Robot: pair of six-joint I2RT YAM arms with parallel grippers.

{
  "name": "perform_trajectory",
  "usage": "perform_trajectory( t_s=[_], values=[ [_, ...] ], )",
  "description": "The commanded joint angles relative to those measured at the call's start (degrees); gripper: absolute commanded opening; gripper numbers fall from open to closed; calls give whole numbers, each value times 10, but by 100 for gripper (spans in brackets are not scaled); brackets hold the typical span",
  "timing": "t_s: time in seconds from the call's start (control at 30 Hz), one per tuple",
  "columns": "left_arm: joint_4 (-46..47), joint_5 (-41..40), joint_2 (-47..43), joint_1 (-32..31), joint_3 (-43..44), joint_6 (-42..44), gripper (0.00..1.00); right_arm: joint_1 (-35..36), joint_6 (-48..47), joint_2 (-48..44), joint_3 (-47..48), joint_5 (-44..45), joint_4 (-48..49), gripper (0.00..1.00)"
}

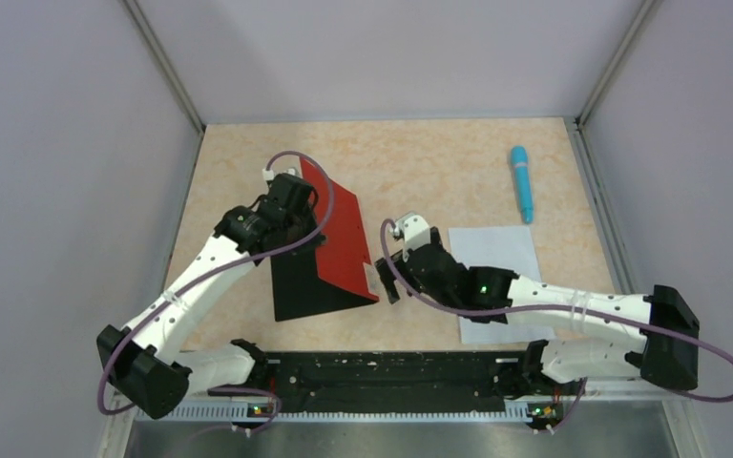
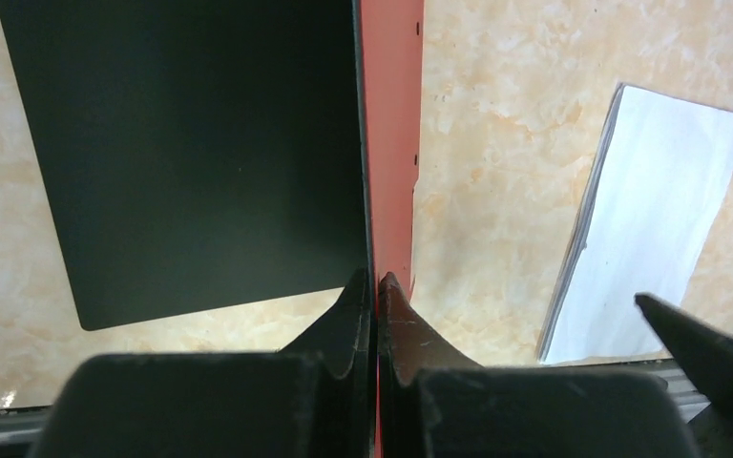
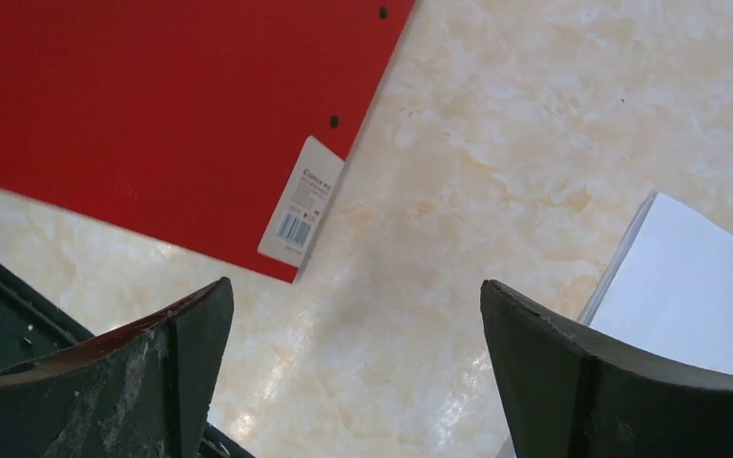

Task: Put the files into the folder

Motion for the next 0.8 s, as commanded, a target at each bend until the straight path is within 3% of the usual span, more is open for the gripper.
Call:
perform_trajectory(
  t_s=[0.0, 0.07, 0.1, 0.23, 0.3, 0.5, 0.77],
  values=[
    [-38, -75, 20, -56, 15, -46, 0, -78, 64, -20, 34, -104, -9, 99],
    [-32, -82, 46, -84, 30, -55, 0, -119, 87, -20, 36, -144, -11, 99],
    [-32, -89, 62, -98, 41, -56, 6, -142, 98, -19, 39, -162, -15, 99],
    [-29, -105, 121, -150, 87, -57, 55, -216, 128, -30, 46, -193, -43, 99],
    [-20, -106, 145, -166, 111, -53, 67, -245, 135, -44, 52, -196, -60, 99],
    [3, -97, 211, -194, 201, -16, 82, -267, 131, -78, 96, -170, -110, 99],
    [31, -148, 254, -199, 273, 37, 91, -268, 142, -95, 124, -120, -132, 99]
  ],
)
